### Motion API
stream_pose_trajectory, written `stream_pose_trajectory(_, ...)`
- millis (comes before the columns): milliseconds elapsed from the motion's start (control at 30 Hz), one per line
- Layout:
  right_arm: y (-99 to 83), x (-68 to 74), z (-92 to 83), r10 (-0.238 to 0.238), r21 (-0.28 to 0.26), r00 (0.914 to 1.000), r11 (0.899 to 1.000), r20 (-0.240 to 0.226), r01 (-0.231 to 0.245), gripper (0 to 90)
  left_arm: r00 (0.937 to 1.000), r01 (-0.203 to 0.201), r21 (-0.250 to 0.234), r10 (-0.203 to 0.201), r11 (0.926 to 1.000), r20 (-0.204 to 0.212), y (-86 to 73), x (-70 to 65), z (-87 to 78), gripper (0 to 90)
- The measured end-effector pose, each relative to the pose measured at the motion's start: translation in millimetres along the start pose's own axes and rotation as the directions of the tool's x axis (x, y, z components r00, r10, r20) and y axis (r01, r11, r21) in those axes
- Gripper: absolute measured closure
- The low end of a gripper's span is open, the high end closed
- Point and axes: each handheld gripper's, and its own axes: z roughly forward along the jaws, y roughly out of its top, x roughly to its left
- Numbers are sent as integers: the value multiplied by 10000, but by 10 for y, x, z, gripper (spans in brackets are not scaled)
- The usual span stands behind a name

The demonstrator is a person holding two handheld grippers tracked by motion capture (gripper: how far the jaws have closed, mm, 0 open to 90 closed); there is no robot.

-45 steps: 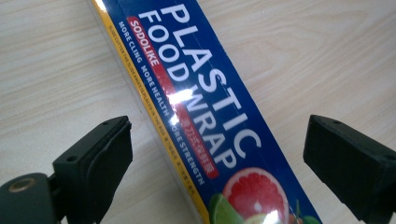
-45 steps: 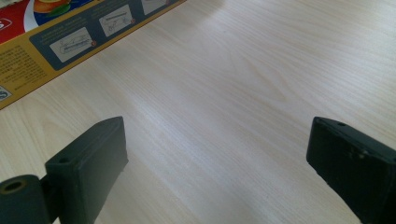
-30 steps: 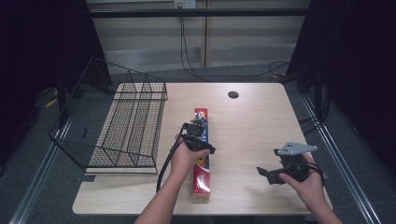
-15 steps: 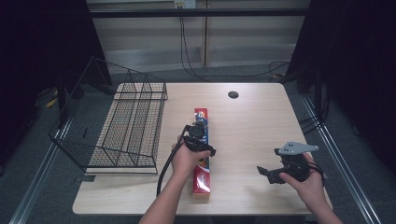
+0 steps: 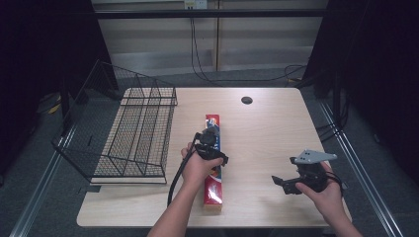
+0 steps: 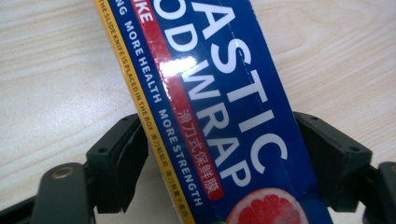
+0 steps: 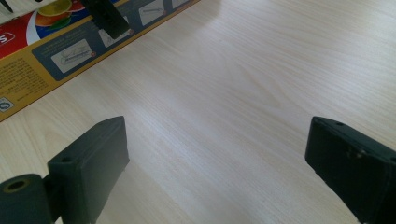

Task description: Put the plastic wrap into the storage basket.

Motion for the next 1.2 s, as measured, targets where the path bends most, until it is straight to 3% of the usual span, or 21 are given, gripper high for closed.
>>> stream_pose_trajectory(167,6,-3,-13,27,-55,10000,10000,-49,-27,58,9993,-69,370,83,9993,-378,40,-29,-16,265)
stream_pose_trajectory(300,9,-10,-27,56,-136,10000,9999,-4,-56,58,9970,-96,370,124,9993,-760,41,-40,-48,322)
stream_pose_trajectory(333,9,-11,-28,70,-136,10000,9999,6,-70,58,9951,-379,479,420,9981,-896,42,-25,-69,341)
stream_pose_trajectory(367,9,-10,-27,61,-127,10000,9999,8,-61,58,9948,-312,466,355,9984,-950,39,-27,-80,364)
stream_pose_trajectory(467,12,-7,-25,66,-132,10000,9999,-38,-67,58,9915,-639,750,719,9951,-1083,39,15,-124,423)
stream_pose_trajectory(833,7,-30,-30,139,-169,9999,9998,14,-139,58,9979,-458,1139,506,9924,-395,123,100,-270,436)
stream_pose_trajectory(1033,6,-30,-35,103,-216,9999,9997,-8,-103,57,9969,-632,1352,688,9888,-371,202,94,-455,440)
stream_pose_trajectory(1200,7,-31,-34,100,-216,9999,9997,-4,-100,55,9983,-476,1247,513,9910,-268,268,102,-634,441)
